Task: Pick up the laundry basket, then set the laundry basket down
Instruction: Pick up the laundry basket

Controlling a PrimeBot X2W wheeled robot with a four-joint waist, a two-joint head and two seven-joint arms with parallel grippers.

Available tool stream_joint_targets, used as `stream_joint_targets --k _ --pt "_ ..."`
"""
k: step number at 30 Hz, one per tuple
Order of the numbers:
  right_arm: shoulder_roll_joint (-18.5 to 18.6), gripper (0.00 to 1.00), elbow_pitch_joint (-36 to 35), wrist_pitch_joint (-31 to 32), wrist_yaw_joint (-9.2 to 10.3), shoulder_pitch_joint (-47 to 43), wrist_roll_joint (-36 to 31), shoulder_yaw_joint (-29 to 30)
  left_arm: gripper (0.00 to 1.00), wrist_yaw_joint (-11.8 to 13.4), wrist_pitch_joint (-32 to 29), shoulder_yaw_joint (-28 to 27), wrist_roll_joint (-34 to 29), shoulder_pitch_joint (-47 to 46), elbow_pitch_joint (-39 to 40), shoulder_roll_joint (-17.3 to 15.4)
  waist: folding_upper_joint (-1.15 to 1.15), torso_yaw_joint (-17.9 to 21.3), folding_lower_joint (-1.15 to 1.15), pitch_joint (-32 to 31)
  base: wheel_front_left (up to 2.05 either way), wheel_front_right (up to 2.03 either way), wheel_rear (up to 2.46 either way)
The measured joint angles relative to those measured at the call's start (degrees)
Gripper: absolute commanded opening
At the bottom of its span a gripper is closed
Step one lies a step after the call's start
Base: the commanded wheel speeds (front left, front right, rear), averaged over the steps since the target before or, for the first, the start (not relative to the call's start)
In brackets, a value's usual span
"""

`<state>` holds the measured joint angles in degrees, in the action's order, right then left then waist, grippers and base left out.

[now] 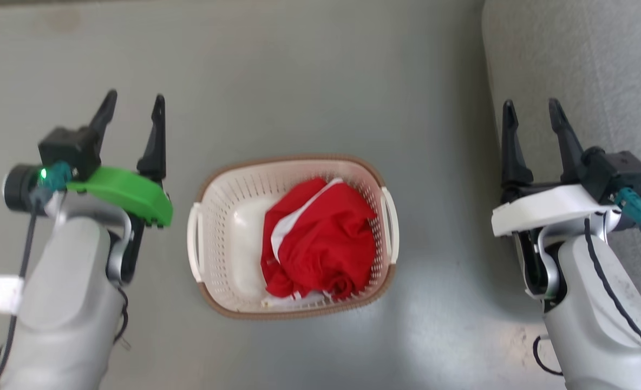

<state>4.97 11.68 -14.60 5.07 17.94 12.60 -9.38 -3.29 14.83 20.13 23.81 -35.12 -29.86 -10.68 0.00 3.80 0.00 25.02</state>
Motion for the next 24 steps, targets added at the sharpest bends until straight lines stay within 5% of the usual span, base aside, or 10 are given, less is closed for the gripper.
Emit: stream_joint_targets --k 24 --pt "0.47 1.00 0.71 0.00 -0.52 -14.08 -0.14 -0.22 1.00 5.42 -0.01 -0.99 -0.91 24.83 13.50 0.14 0.00 -0.42 0.00 -18.61 0.00 0.00 0.00"
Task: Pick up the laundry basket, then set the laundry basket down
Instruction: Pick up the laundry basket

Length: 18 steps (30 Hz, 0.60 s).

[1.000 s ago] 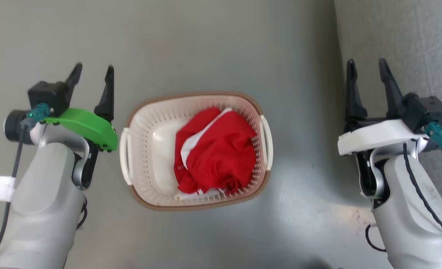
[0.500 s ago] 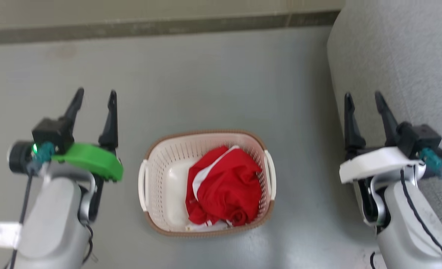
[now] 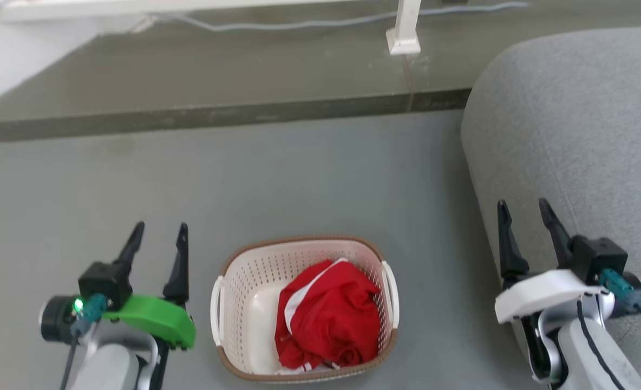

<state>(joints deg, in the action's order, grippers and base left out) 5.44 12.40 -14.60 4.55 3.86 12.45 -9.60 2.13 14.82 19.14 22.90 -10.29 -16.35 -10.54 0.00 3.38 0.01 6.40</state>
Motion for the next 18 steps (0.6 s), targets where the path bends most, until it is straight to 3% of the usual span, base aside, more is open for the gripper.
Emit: stream_joint_targets --k 18 --pt "0.11 1.00 -2.64 0.19 0.08 -4.61 0.01 -0.25 1.00 2.49 -0.20 -0.16 -0.41 8.01 7.12 -0.44 0.00 0.11 0.00 -3.95 0.00 0.00 0.00"
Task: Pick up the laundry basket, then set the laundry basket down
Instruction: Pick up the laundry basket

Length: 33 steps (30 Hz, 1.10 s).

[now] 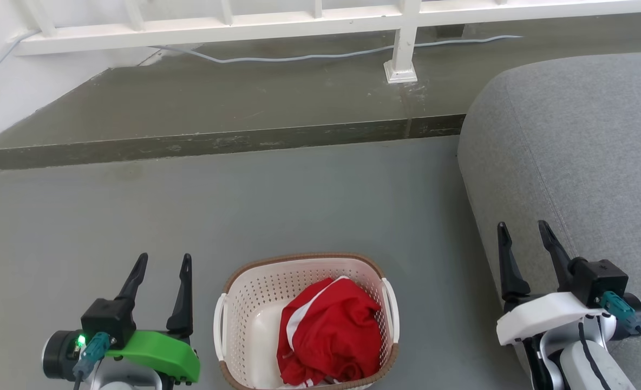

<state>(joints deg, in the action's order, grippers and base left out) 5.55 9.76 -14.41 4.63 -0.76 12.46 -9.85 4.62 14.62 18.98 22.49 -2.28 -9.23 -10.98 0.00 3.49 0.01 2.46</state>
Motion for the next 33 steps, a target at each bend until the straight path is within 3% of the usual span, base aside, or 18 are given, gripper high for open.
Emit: stream_joint_targets --k 33 --pt "0.25 1.00 -3.80 1.60 0.09 -1.01 -0.01 -0.09 1.00 0.97 -3.47 -0.53 -0.21 3.83 7.70 -0.93 0.00 0.11 0.00 2.35 0.00 0.00 0.00"
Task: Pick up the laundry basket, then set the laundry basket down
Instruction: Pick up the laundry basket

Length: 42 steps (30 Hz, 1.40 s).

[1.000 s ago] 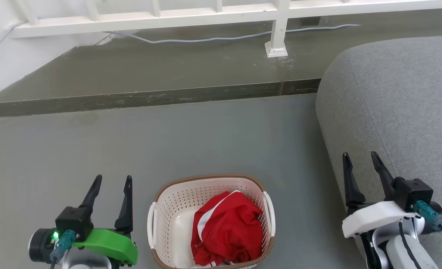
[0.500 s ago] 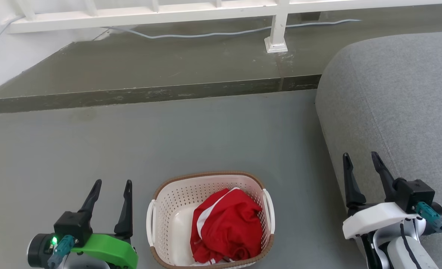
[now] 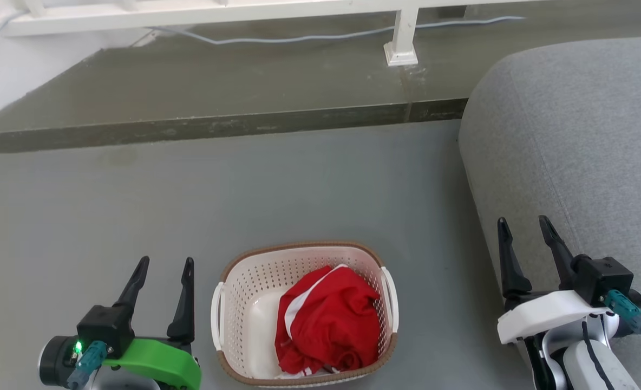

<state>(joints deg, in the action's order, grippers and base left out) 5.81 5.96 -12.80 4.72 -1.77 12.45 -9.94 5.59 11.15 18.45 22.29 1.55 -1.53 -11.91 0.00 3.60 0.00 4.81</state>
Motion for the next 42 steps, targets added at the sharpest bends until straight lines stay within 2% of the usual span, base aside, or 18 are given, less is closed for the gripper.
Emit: stream_joint_targets --k 9,18,25,35,42 --pt "-0.20 1.00 -1.36 0.82 0.00 0.01 0.04 -0.15 1.00 0.07 -1.22 -0.19 -1.81 -0.02 2.56 -0.52 0.00 -0.28 0.00 3.17 0.00 0.00 0.00" --pt "-0.52 1.00 -1.33 1.92 0.00 1.46 0.19 -1.13 1.00 -0.12 -4.05 0.20 -1.65 -2.82 3.55 -1.99 0.00 -0.47 0.00 9.92 0.00 0.00 0.00" --pt "-0.80 1.00 0.18 2.77 0.00 3.72 0.30 -1.58 1.00 -2.64 -6.89 0.43 -0.59 -5.99 1.14 -2.18 0.00 -0.46 -0.01 15.39 0.00 0.00 0.00" --pt "-1.83 1.00 4.86 3.80 -0.15 10.04 1.09 -3.43 1.00 -6.33 -12.36 1.01 4.38 -13.50 -5.65 -2.04 0.00 -0.04 -0.01 23.44 0.00 0.00 0.00" --pt "-2.13 1.00 9.47 4.60 -1.29 16.75 1.22 -5.60 1.00 -9.20 -16.53 1.12 6.09 -20.79 -11.40 -2.07 0.00 0.50 -0.01 29.17 0.00 0.00 0.00"
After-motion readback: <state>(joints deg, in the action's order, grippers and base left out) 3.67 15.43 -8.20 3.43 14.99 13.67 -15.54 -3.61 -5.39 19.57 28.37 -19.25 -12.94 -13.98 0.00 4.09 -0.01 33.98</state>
